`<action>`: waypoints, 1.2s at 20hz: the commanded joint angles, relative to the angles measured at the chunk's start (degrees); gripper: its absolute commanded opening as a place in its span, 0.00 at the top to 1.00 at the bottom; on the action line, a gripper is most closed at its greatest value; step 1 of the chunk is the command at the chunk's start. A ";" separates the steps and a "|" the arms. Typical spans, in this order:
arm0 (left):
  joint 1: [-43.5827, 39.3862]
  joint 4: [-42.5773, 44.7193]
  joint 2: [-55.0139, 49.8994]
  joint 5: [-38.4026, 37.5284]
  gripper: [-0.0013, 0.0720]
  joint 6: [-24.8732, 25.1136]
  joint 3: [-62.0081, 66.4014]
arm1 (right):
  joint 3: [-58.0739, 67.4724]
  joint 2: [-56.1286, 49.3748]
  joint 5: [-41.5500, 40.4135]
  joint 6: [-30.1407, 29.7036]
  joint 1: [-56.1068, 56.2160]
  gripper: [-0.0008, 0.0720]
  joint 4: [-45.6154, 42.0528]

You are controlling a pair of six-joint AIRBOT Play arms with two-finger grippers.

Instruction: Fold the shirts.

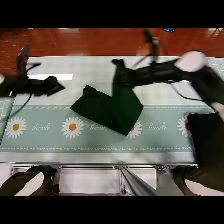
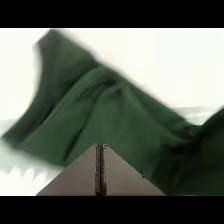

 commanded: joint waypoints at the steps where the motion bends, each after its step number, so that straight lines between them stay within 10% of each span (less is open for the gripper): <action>1: 3.06 -0.07 14.38 2.03 0.96 0.57 -14.43 | 10.29 -14.69 -2.10 -0.04 6.58 0.95 1.66; 6: 3.02 -1.75 17.40 2.86 0.96 0.61 -19.15 | 18.71 -26.82 -4.28 1.92 10.54 0.90 2.49; 9: 3.02 -1.77 15.91 5.09 0.96 0.59 -19.69 | 20.41 -29.97 -5.31 0.15 11.91 0.42 6.10; 15: 3.02 -2.95 14.03 5.38 0.96 0.59 -19.74 | 20.24 -21.16 17.38 3.02 -0.85 0.43 -0.22; 21: 3.02 -2.99 14.03 3.52 0.96 0.61 -19.74 | -6.03 11.28 14.47 25.66 -9.27 0.43 -50.64; 24: 3.02 -2.99 14.03 3.54 0.96 0.61 -19.74 | -31.56 26.14 -3.80 39.01 -8.87 0.43 -47.39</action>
